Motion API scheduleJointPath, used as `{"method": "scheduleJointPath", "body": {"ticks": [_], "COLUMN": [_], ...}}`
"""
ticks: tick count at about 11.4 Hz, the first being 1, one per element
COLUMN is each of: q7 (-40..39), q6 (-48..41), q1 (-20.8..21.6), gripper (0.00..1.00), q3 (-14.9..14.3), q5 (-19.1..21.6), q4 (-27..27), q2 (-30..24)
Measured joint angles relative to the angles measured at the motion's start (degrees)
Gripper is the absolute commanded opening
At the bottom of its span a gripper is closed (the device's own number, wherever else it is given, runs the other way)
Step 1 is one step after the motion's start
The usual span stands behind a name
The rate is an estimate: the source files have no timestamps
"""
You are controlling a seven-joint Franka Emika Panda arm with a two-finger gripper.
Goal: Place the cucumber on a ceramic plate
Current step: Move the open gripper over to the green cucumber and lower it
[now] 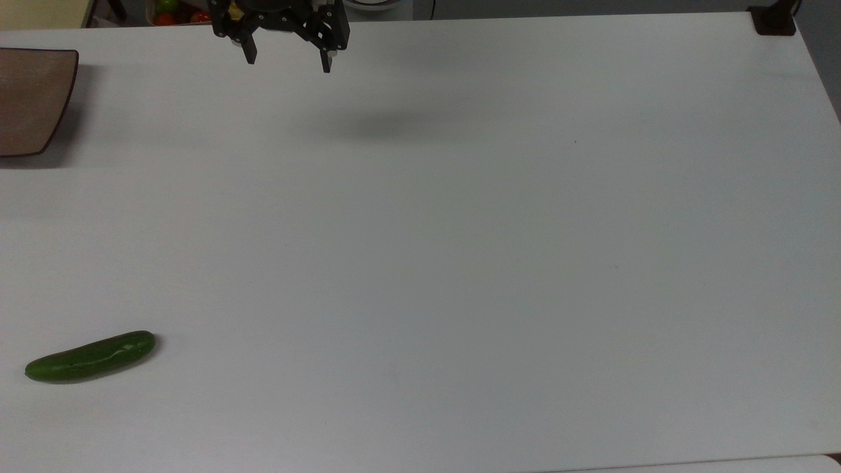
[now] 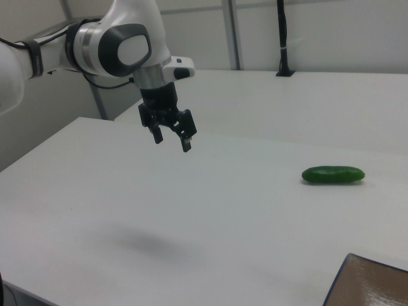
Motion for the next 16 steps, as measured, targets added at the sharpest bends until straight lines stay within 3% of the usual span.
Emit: {"method": "scheduleJointPath", "body": {"ticks": [9,11,16], "q7": [0.4,4.3,22.9], "q6": [-0.1,1.0,15.4], "q1": [-0.3,-0.4,-2.5], "gripper": [1.0,1.0,1.0], "q3": [0.0,-0.4,-1.0], "q5": [0.0,0.2,1.7], "q4": [0.0,0.2,1.0], "q2": [0.0,0.1,3.7]}}
